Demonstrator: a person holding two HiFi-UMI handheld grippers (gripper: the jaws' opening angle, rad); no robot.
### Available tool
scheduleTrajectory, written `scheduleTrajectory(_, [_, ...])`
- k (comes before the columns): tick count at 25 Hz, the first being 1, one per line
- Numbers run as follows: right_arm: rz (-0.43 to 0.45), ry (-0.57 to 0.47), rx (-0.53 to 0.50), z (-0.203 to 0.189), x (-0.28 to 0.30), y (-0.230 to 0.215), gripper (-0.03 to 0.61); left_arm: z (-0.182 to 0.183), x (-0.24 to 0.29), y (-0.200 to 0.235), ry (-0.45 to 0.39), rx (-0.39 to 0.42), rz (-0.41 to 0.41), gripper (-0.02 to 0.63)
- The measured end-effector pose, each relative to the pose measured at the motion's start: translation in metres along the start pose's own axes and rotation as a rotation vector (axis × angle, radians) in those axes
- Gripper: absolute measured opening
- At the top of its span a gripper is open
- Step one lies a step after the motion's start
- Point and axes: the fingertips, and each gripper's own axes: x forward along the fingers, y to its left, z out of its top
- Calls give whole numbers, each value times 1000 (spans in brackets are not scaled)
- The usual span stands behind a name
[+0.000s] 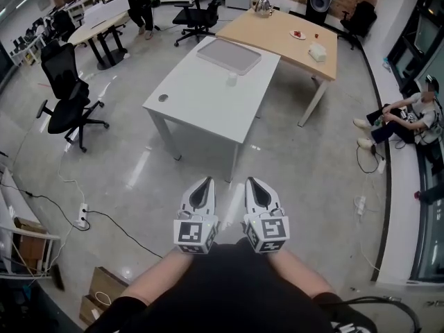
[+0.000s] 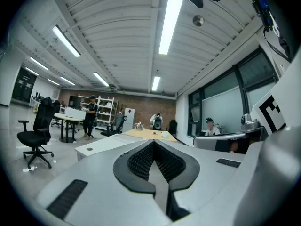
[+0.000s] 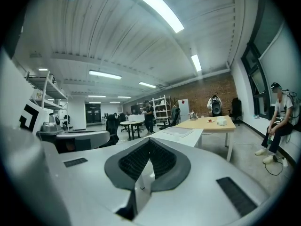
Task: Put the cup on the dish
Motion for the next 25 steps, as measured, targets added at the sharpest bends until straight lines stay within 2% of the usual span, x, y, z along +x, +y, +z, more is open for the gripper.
scheduleTrajectory(7, [-43, 5, 49, -4, 24, -9, 11, -11, 16, 22, 29, -15, -11, 8])
scheduleTrajectory(11, [-51, 2, 32, -5, 54, -23, 11, -17, 44, 34, 41, -14, -2, 8])
scheduleTrajectory(20, [18, 9, 34, 7, 173, -76, 11, -14, 158, 77, 61, -5, 56, 8])
scheduleTrajectory(25, [56, 17, 18, 21, 228, -122, 11, -4, 233, 80, 59, 2, 75, 8])
